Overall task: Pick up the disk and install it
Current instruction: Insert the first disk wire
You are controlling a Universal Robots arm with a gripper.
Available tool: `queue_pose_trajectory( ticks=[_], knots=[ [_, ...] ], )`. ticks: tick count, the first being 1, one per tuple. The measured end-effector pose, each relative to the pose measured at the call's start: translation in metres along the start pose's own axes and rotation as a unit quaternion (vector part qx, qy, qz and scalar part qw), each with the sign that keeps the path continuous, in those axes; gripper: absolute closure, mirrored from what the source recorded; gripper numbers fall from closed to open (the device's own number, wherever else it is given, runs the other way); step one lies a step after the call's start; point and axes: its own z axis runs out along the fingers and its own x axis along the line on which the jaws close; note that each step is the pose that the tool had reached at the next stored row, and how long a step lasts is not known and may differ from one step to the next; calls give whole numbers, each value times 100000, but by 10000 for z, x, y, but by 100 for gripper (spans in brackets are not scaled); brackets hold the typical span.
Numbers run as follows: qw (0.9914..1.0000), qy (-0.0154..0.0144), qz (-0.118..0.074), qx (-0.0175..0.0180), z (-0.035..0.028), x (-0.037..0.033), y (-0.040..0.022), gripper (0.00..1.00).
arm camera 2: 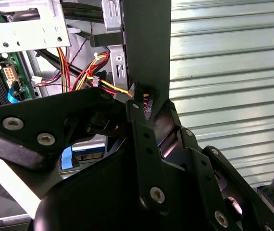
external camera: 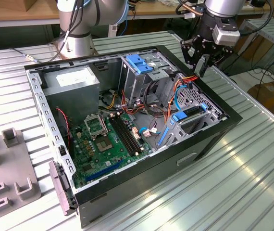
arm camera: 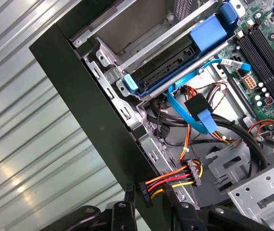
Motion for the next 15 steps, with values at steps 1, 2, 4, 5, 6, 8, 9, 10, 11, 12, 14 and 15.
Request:
queue_pose_trajectory(
  ticks=[1, 2, 4, 5, 6, 8, 9, 10, 11, 12, 14, 15],
  knots=[
    [100000, 1, 1, 0, 0, 0, 0, 64],
    [100000, 2, -13, 0, 0, 0, 0, 64],
    [99998, -42, -669, 86, -1, -2, 1, 64],
    [99983, -128, -1808, 251, 3, -2, 1, 64],
    [99939, -251, -3446, 487, 10, -3, 2, 64],
    [99860, -377, -5225, 727, 15, -4, 2, 64],
    [99759, -494, -6848, 950, 20, -5, 3, 64],
    [99635, -597, -8437, 1179, 22, -4, 4, 64],
    [99575, -631, -9102, 1287, 23, -3, 6, 64],
    [99526, -649, -9610, 1366, 24, -1, 8, 64],
    [99433, -668, -10515, 1459, 23, 5, 18, 64],
    [99372, -673, -11071, 1484, 24, 10, 27, 64]
  ],
)
